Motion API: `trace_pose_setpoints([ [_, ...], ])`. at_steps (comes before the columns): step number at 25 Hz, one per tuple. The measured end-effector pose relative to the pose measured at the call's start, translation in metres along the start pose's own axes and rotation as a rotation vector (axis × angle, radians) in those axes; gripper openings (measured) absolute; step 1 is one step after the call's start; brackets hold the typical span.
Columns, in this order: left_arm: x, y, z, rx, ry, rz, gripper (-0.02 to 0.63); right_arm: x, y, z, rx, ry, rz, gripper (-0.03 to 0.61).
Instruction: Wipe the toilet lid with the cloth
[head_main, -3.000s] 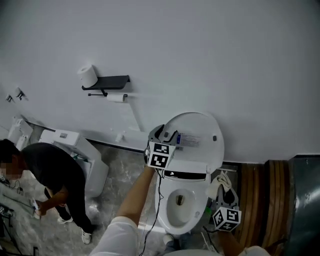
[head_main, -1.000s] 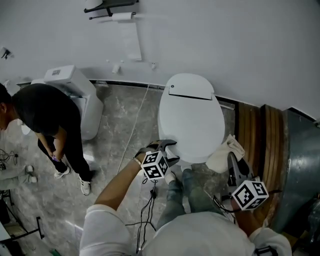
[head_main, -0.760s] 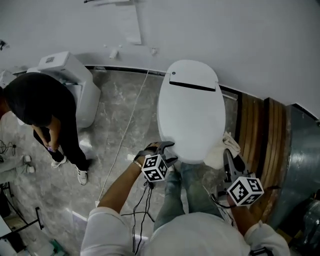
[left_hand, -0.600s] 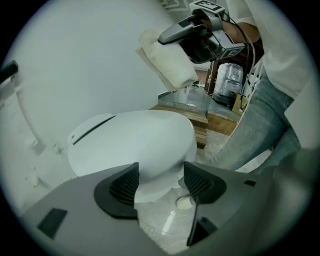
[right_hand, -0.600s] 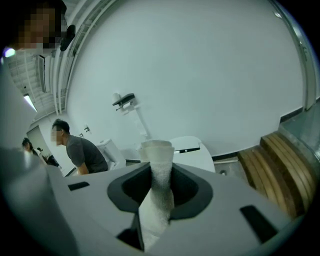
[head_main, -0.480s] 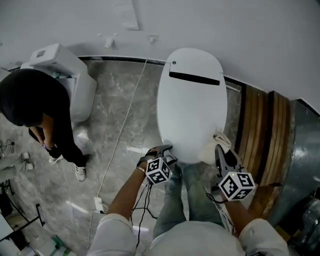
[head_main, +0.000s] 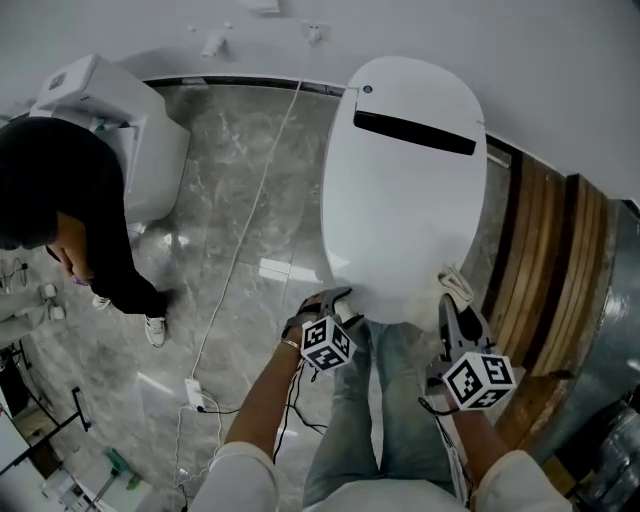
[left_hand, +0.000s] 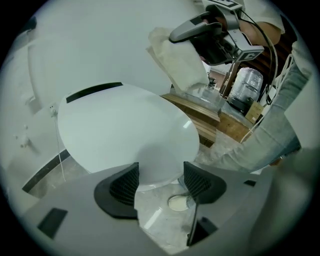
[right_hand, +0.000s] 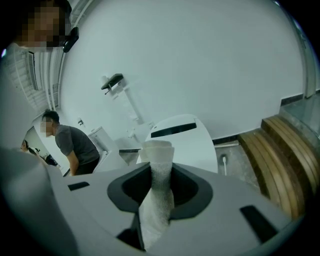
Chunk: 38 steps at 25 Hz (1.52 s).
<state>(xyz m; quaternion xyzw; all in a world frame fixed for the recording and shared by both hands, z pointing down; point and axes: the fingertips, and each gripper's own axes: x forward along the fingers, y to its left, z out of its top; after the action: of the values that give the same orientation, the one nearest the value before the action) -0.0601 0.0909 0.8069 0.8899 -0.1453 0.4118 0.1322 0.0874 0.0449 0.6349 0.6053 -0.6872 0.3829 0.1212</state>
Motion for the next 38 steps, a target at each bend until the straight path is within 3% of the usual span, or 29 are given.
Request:
trace_pose_setpoints([
  [13,0.020,0.006,-0.015,-0.077,0.028,0.047,0.307,0.024,-0.022,-0.014,0.035,0.025,0.020,0.098],
  [16,0.015,0.016,-0.007,-0.191,0.007,0.060,0.306,0.037,-0.023,-0.010,0.040,0.027,0.024,0.098],
  [18,0.004,0.037,0.009,-0.328,-0.057,0.104,0.305,0.052,-0.020,-0.002,0.057,0.017,0.041,0.098],
  [20,-0.016,0.075,0.030,-0.456,-0.145,0.207,0.291,0.073,-0.009,0.014,0.071,-0.001,0.077,0.098],
  [22,-0.044,0.123,0.051,-0.543,-0.218,0.376,0.069,0.095,0.009,0.033,0.084,-0.021,0.127,0.098],
  [23,-0.057,0.146,0.062,-0.572,-0.246,0.447,0.017,0.108,0.020,0.044,0.091,-0.030,0.156,0.098],
  [26,-0.083,0.201,0.091,-0.620,-0.322,0.541,0.014,0.155,0.053,0.070,0.108,-0.035,0.245,0.098],
  [30,-0.096,0.258,0.112,-0.664,-0.354,0.581,0.012,0.231,0.091,0.084,0.045,0.029,0.309,0.098],
  [33,-0.091,0.284,0.118,-0.664,-0.338,0.585,0.012,0.280,0.106,0.087,-0.025,0.062,0.294,0.098],
  [36,-0.080,0.296,0.117,-0.617,-0.292,0.605,0.012,0.314,0.115,0.083,0.031,0.105,0.311,0.098],
  [38,-0.075,0.302,0.114,-0.629,-0.287,0.622,0.012,0.332,0.118,0.077,0.074,0.145,0.322,0.098],
])
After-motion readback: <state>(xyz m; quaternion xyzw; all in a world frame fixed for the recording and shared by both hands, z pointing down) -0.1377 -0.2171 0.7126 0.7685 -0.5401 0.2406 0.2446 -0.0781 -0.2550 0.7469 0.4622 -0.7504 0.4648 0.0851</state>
